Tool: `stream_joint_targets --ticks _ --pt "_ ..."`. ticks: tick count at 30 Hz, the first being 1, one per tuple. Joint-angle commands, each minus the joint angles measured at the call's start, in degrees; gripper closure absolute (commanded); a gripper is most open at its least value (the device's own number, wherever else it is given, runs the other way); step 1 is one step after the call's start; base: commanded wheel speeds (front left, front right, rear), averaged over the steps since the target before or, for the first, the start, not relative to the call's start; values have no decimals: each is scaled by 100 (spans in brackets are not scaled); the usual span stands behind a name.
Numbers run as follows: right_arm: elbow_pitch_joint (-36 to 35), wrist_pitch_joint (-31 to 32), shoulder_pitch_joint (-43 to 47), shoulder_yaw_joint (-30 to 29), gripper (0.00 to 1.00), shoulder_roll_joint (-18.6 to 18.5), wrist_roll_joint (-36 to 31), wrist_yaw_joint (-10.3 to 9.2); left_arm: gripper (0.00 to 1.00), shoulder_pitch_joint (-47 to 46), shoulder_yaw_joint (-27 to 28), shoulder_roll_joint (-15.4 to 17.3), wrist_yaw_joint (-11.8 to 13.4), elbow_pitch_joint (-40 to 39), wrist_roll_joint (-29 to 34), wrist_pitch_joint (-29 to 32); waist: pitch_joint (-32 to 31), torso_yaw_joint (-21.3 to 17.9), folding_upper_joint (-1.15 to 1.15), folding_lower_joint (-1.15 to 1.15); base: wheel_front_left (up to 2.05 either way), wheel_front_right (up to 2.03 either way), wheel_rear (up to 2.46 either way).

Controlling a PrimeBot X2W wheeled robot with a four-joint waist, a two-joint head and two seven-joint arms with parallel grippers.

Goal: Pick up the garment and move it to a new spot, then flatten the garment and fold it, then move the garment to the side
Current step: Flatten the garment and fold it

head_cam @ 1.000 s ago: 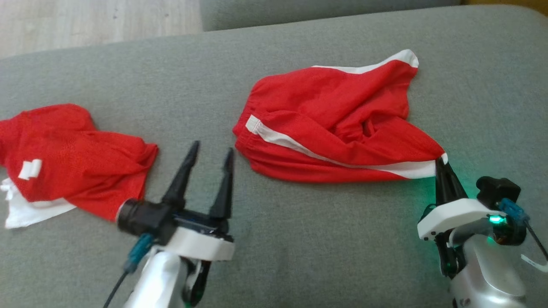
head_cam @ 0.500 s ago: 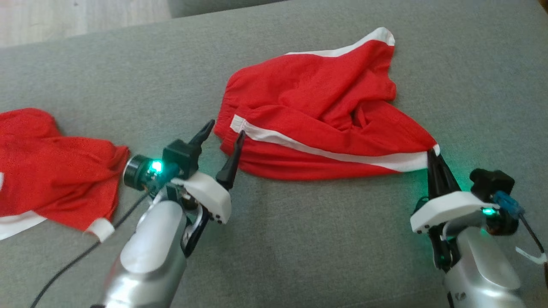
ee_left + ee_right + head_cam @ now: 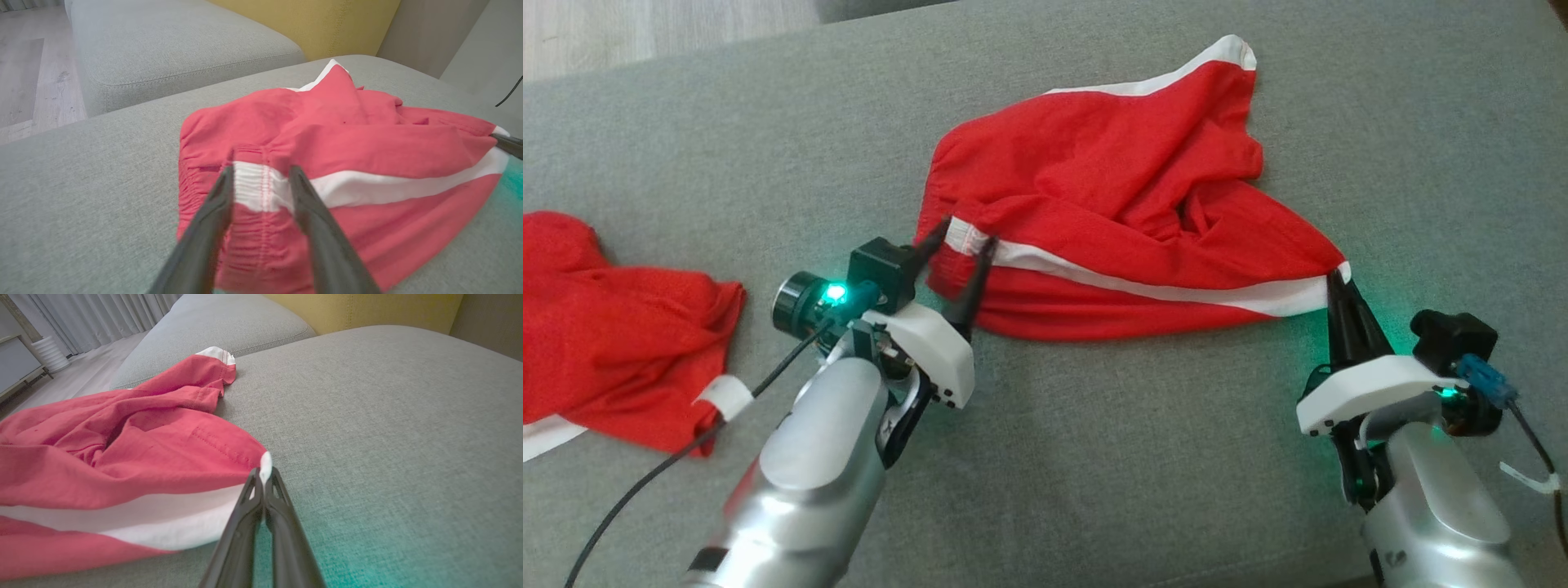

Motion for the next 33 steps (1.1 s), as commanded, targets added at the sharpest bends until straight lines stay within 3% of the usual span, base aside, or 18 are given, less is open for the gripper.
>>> stream_joint_targets --ticks 1,2,15,27,33 --pt "-180 -76 -158 129 100 -10 25 39 86 -233 66 145 10 -124 -77 -58 -1 -1 0 0 0 0 0" --pt "-179 -77 -158 129 100 -10 28 39 100 -238 17 149 10 -120 -106 -64 -2 1 0 0 0 0 0" --pt "-619 -77 -203 33 100 -10 -9 39 100 -159 -131 255 24 -550 -341 -512 -173 227 0 0 0 0 0" --pt "-1957 81 -557 122 100 -32 -73 39 100 -8 126 645 292 -1751 -356 -812 -555 490 0 0 0 0 0" --pt "-3034 601 -1230 288 100 -378 -116 39 100 -482 399 971 463 -2685 -250 -725 -830 511 0 0 0 0 0"
